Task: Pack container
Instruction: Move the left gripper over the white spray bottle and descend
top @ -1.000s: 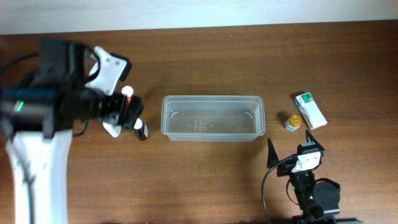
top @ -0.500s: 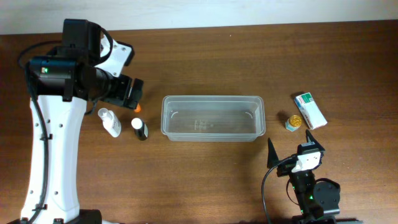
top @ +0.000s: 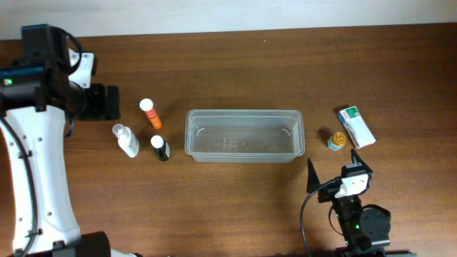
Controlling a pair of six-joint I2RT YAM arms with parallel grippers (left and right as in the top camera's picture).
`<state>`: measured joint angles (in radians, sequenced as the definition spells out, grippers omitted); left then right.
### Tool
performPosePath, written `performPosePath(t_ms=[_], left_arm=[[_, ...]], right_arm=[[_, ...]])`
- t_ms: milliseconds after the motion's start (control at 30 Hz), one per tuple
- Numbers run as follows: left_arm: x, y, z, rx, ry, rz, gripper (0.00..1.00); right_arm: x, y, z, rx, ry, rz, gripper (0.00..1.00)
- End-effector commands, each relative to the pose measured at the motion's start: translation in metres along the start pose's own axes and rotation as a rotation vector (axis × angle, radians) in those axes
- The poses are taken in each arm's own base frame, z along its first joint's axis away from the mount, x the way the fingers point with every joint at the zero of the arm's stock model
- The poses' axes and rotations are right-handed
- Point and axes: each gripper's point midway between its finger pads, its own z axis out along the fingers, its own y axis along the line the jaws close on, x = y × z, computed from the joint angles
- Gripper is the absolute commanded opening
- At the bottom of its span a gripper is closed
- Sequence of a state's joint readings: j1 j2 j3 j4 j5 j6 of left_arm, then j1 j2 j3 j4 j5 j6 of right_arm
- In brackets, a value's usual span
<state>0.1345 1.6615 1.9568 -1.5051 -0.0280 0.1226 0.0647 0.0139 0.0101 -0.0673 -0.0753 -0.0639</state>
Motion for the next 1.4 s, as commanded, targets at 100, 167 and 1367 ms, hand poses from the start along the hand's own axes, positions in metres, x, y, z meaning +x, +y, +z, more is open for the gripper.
performPosePath(t_ms=[100, 167, 1367], left_arm=[[0.005, -0.012, 0.021, 0.095, 0.097, -0.003, 0.99], [0.007, -0.013, 0.028, 0.099, 0.124, -0.003, 0.99], [0.029, -0.016, 0.160, 0.090, 0.138, 0.038, 0.98]], right_arm=[[0.002, -0.003, 0.000, 0.013, 0.003, -0.003, 0.98], [0.002, -0.003, 0.000, 0.013, 0.003, -0.003, 0.98], [0.002, -0.003, 0.000, 0.013, 0.003, -0.003, 0.98]])
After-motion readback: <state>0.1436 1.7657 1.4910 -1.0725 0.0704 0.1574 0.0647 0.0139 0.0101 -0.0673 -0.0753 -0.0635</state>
